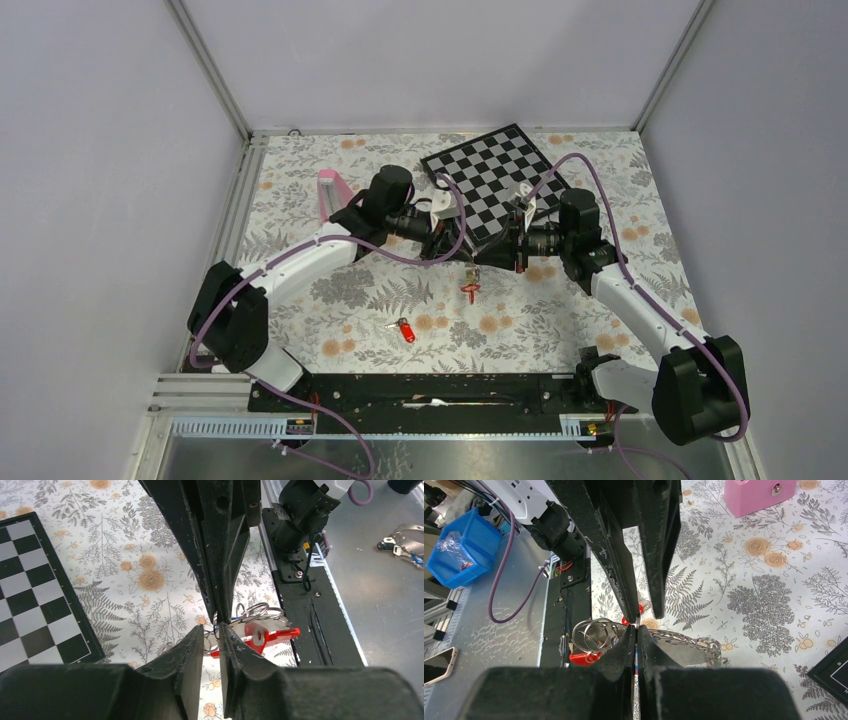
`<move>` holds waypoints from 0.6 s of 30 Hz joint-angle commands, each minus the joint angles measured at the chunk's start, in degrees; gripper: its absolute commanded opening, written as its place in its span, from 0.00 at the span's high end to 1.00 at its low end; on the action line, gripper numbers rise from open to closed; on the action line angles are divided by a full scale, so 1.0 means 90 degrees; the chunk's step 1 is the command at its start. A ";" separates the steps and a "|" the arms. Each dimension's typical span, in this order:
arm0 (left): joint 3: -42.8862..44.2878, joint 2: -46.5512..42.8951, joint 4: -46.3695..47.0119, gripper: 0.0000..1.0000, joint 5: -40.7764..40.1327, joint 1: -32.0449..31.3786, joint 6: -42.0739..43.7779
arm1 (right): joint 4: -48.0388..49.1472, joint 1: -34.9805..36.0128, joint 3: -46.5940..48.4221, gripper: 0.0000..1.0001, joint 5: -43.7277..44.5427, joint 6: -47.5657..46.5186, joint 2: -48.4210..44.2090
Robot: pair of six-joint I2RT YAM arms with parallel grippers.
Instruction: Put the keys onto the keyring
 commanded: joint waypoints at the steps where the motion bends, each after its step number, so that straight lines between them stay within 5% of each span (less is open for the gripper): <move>1: -0.0015 0.0090 0.0291 0.79 0.0352 -0.0009 0.0018 | 0.0352 -0.0051 -0.0005 1.00 -0.0319 0.0042 -0.0182; 18: -0.0063 0.0316 0.0546 0.86 0.0779 -0.0050 -0.0338 | 0.0432 -0.0091 -0.0024 1.00 -0.0328 0.0069 -0.0232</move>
